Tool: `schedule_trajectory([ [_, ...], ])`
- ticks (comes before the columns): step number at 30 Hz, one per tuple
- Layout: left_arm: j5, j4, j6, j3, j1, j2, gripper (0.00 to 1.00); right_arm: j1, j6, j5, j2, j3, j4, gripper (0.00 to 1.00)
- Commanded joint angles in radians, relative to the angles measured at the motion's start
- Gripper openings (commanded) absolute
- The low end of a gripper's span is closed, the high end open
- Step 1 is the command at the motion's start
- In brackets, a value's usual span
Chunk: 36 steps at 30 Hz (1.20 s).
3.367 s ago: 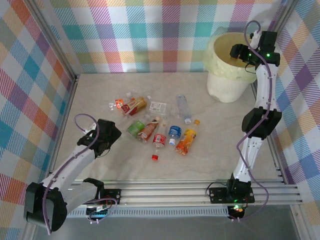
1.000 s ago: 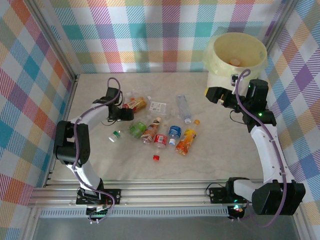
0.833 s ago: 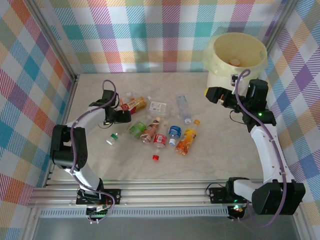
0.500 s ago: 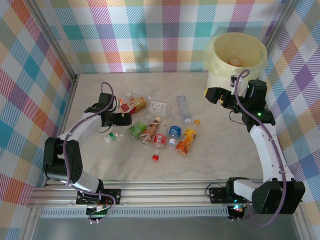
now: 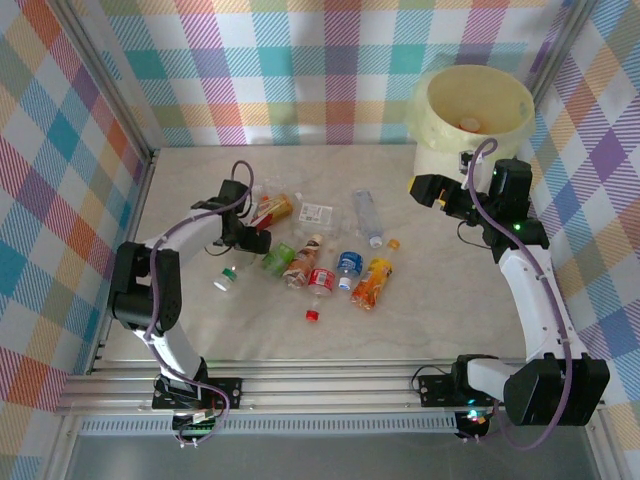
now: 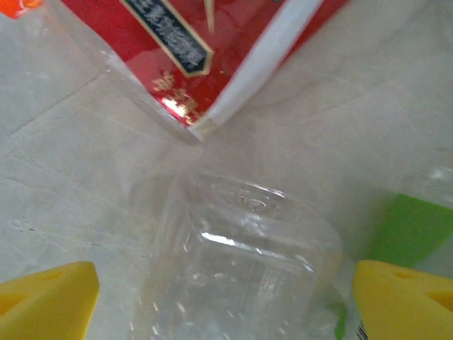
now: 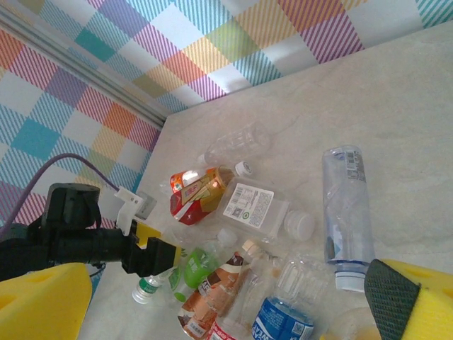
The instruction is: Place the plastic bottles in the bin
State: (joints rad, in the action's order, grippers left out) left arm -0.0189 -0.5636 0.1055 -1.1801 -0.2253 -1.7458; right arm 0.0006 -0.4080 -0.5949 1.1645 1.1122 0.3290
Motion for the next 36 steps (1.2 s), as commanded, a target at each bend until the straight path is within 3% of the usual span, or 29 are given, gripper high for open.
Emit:
schedule_trajectory([
  [1, -0.065, -0.042, 0.013, -0.018, -0.007, -0.027, 0.89, 0.007, 0.001, 0.002, 0.005, 0.000, -0.020, 1.00],
  [7, -0.045, 0.007, -0.043, 0.006, 0.014, -0.037, 0.82, 0.007, 0.003, -0.002, 0.012, 0.000, -0.017, 1.00],
  [15, -0.061, 0.024, -0.093, 0.000, 0.019, -0.055, 0.62, 0.007, 0.006, -0.001, 0.012, -0.008, -0.012, 1.00],
  [21, -0.053, 0.035, -0.137, 0.041, 0.020, 0.076, 0.49, 0.010, 0.005, -0.037, 0.002, -0.019, -0.033, 1.00],
  [26, 0.112, 0.110, -0.257, 0.083, 0.020, 0.305, 0.47, 0.041, -0.064, -0.106, -0.022, -0.084, -0.182, 1.00],
  [30, 0.336, 0.358, -0.411, 0.148, 0.011, 0.477, 0.47, 0.109, -0.071, -0.111, -0.043, -0.115, -0.266, 1.00],
  [36, 0.505, 0.549, -0.554, 0.133, -0.061, 0.540, 0.47, 0.196, -0.054, -0.139, -0.065, -0.107, -0.314, 1.00],
])
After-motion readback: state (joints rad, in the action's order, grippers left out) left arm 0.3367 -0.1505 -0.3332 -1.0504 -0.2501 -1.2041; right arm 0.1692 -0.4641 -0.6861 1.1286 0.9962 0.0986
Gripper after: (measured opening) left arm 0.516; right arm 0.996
